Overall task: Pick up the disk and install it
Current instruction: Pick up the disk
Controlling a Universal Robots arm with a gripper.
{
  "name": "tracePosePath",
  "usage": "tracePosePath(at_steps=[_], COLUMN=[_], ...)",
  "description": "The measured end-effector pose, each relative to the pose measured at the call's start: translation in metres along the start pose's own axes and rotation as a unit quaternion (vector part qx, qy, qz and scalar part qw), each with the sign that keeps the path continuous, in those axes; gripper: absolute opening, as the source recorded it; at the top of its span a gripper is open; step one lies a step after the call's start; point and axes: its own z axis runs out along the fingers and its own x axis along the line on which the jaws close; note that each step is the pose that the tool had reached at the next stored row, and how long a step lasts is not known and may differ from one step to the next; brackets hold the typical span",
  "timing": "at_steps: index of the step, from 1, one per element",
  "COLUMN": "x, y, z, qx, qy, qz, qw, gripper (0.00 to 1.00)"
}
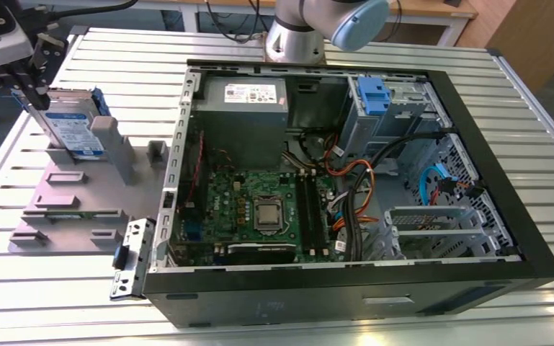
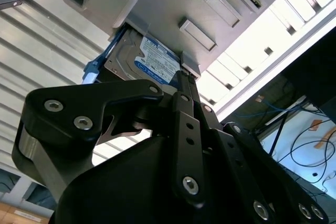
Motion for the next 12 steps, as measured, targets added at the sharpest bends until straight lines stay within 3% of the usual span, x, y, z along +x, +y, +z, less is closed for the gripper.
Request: tracePosePath(at_steps=[12], x=[0.0], y=[0.0], z=[0.0], qx=[0.0001], qy=[0.0005], qz=[-0.016], qw=[0.99988], gripper=[0.11])
